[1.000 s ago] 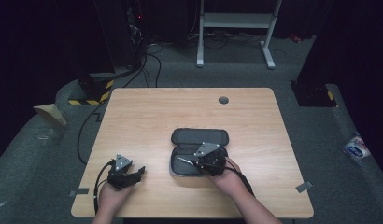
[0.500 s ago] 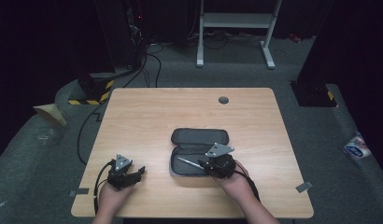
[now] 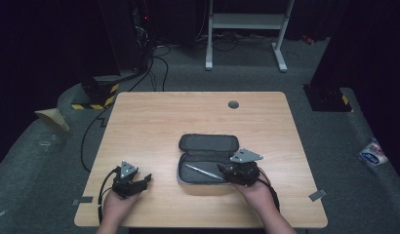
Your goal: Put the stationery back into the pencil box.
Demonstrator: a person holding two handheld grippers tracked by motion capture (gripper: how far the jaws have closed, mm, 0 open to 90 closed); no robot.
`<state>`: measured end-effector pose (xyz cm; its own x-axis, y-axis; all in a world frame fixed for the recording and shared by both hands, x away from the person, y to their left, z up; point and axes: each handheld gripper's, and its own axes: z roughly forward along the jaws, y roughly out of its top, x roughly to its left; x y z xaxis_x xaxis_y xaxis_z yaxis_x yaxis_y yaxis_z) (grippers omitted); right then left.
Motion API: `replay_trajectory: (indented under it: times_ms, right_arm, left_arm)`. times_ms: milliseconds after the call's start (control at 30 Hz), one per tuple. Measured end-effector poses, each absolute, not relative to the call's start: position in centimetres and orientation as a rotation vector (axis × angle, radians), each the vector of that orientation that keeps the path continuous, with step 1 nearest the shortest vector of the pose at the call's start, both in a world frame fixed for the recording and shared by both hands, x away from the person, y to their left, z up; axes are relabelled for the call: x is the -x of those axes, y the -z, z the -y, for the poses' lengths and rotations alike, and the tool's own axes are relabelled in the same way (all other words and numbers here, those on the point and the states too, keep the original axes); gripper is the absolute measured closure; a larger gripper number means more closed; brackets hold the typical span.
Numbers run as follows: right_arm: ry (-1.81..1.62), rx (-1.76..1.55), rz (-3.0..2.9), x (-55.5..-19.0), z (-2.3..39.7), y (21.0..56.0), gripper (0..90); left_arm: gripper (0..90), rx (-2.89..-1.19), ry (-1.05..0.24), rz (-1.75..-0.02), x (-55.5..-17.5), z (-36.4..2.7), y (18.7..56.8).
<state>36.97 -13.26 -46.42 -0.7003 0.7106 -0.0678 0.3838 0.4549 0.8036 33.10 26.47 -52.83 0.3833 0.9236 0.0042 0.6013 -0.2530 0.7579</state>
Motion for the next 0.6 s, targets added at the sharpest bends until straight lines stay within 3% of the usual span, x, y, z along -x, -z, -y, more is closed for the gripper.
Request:
replay_trajectory:
  times_ms: [600]
  right_arm:
    - [-1.076, -1.117, -2.184, -36.9, 20.3, 48.0, 37.1]
  left_arm:
    - [37.0, -1.964, -0.606, -1.308, -33.1, -26.5, 52.8]
